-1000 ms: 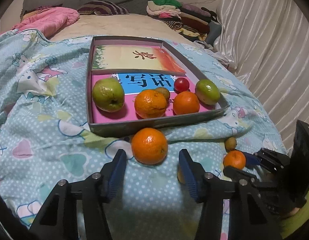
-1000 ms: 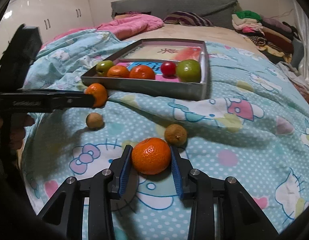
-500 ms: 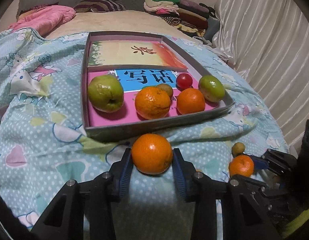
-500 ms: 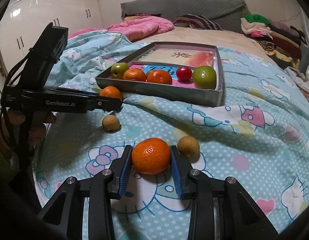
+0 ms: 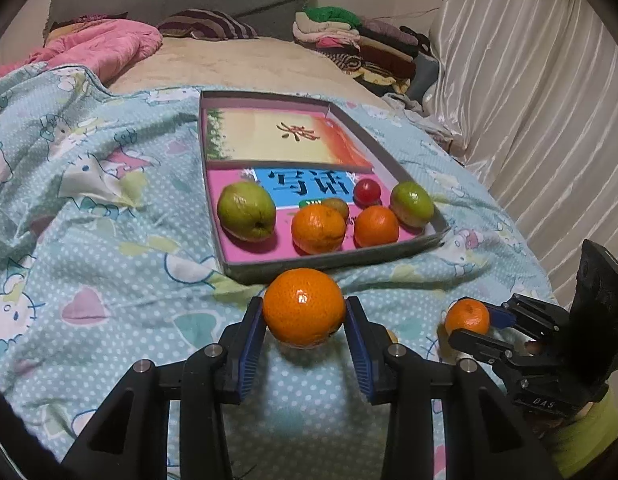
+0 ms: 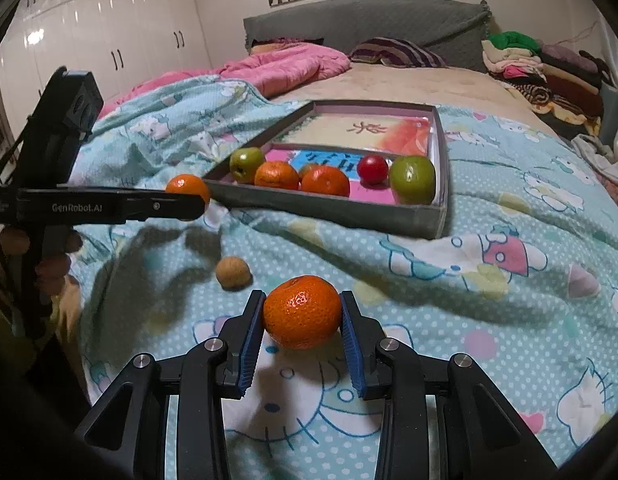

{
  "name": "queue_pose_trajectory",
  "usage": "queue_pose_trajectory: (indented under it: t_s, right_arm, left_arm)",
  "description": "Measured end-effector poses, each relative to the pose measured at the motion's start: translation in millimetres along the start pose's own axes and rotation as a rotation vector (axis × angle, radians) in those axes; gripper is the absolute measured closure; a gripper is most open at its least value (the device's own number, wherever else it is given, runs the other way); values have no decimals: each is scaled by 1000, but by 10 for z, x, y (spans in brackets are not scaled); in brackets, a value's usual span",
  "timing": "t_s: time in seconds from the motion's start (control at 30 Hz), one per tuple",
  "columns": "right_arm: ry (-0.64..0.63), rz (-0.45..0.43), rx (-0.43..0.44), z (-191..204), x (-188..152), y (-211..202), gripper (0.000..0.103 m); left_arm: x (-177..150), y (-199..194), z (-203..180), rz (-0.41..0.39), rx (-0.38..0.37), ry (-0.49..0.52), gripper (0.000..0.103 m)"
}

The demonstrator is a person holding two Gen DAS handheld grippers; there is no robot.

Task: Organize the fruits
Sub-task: 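Lift and carry the orange with left tool while right tool carries the mandarin to the tray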

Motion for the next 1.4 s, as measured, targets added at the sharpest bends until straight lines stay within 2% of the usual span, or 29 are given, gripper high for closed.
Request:
queue_pose_trajectory:
  t_s: [0.17,0.37,0.63,0.87,1.4]
  right_arm:
    - [-1,-29,-6,-18,138,-57,65]
    - [11,-61,-17,-104,339,-96,65]
    - [32,-96,-40,-300,593,-165,65]
    - [27,-86,-59,-389,729,-84,65]
    - [-17,-28,-54,-388,835,196,65]
  left_arm:
    - [75,-75,30,-24,5,-11,63]
    - [216,-22,56,-16,18,-23,63]
    - [475,-31,5,-35,44,3,63]
    - [753,92,-27,-34,52,27,63]
    - [1007,452,-48,32,59,33,63]
Point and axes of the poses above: each gripper's, at about its wrist camera, not at the fingertips, and y roughly the way its jaws point, z to its left, x to its top, the point moved 8 cm from there along y, roughly the way its jaws point, and after that the axes turned 12 degrees about z, right-handed, at the moved point
